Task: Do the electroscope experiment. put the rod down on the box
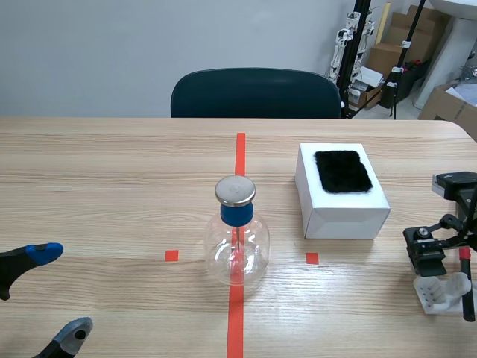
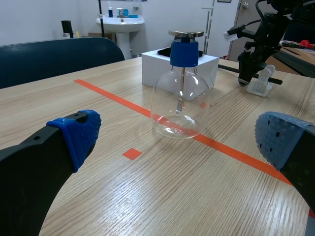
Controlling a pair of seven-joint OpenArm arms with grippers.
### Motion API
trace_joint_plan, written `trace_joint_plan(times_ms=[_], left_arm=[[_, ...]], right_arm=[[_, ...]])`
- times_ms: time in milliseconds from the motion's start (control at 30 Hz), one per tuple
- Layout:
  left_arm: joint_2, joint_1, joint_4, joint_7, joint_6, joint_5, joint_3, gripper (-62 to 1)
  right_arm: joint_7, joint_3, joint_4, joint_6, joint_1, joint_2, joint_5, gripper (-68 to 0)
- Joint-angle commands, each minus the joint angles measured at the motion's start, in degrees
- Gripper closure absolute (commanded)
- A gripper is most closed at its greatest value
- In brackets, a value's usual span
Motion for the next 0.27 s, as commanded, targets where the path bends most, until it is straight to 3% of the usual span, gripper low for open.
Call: trace_joint_plan(times_ms=[0, 233], left_arm=[[-0.7, 0.0, 0.3, -1.0, 0.3, -0.6, -0.4, -62.3], [-0.7, 0.0, 0.3, -1.0, 0.3, -0.6, -0.4, -62.3]], right_arm=[[0.0, 0.4, 0.7, 0.1, 0.5, 1.0, 0.0, -58.2], [0.0, 0.4, 0.7, 0.1, 0.5, 1.2, 0.0, -58.2]])
